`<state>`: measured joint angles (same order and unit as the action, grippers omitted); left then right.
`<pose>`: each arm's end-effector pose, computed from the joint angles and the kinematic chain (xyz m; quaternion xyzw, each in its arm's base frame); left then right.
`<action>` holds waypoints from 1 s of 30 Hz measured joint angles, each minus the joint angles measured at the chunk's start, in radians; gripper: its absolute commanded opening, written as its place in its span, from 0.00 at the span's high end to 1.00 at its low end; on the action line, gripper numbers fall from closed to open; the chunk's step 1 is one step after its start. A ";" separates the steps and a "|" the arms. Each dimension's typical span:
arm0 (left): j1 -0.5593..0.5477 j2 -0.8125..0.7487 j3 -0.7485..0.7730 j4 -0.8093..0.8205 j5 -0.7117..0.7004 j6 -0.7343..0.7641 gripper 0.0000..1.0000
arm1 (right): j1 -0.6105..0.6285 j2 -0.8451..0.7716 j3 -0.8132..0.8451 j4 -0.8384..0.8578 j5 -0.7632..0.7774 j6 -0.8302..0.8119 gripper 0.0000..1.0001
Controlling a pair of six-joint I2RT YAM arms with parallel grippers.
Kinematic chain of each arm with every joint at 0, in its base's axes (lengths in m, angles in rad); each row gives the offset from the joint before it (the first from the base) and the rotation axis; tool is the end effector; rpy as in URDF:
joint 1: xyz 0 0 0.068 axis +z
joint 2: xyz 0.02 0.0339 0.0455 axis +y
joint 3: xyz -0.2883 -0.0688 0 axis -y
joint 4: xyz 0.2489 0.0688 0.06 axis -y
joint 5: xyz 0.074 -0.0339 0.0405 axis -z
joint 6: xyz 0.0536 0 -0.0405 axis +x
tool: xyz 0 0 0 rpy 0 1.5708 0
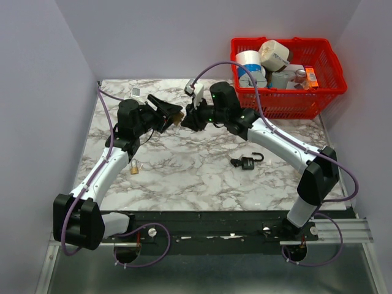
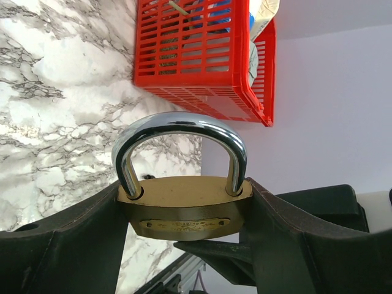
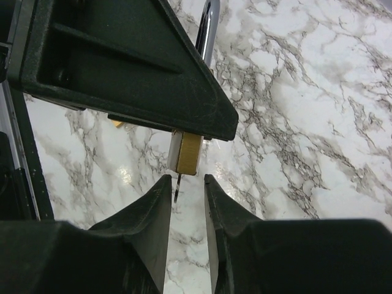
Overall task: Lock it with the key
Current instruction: Lock the lock.
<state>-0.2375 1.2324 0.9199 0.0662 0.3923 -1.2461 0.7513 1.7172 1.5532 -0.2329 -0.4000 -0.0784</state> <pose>0.2862 -0.0904 0.3359 -0.2688 0.7351 -0.5208 0.3408 0.3009 0.3096 0.3696 -0.4296 0.7025 0.3353 0.4577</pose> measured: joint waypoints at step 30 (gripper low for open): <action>0.118 0.083 0.103 -0.106 -0.090 0.021 0.98 | 0.036 -0.024 -0.124 0.055 0.053 0.078 0.99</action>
<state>-0.1192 1.3151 1.0233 -0.0395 0.3027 -1.2255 0.7876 1.6936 1.4288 -0.1780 -0.3466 -0.0002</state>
